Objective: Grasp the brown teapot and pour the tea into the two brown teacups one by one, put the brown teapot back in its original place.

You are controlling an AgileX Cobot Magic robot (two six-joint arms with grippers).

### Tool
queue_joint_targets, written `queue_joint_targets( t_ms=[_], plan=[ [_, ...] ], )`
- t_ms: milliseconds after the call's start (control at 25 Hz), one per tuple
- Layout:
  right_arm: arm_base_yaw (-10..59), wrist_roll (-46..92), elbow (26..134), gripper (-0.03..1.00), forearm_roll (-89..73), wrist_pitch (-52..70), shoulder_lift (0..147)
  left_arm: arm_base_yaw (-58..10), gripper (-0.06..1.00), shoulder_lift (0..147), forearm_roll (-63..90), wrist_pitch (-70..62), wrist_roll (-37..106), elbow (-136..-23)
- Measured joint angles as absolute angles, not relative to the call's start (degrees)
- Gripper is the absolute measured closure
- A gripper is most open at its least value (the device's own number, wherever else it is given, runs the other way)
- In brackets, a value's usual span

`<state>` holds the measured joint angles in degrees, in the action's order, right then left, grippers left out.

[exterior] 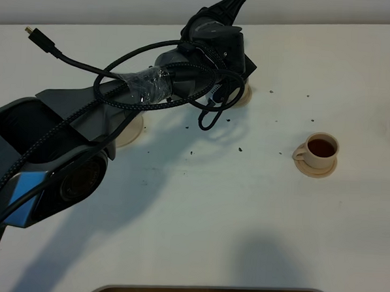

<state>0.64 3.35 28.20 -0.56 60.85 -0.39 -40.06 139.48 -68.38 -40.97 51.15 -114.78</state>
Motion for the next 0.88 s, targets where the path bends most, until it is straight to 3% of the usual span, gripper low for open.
queue_joint_targets(
  t_ms=[880],
  plan=[
    [0.64,3.35,28.20,0.59,-0.56,60.85,-0.39,-40.06,0.82,139.48,-72.64,-39.21,55.62,-114.85]
  ],
)
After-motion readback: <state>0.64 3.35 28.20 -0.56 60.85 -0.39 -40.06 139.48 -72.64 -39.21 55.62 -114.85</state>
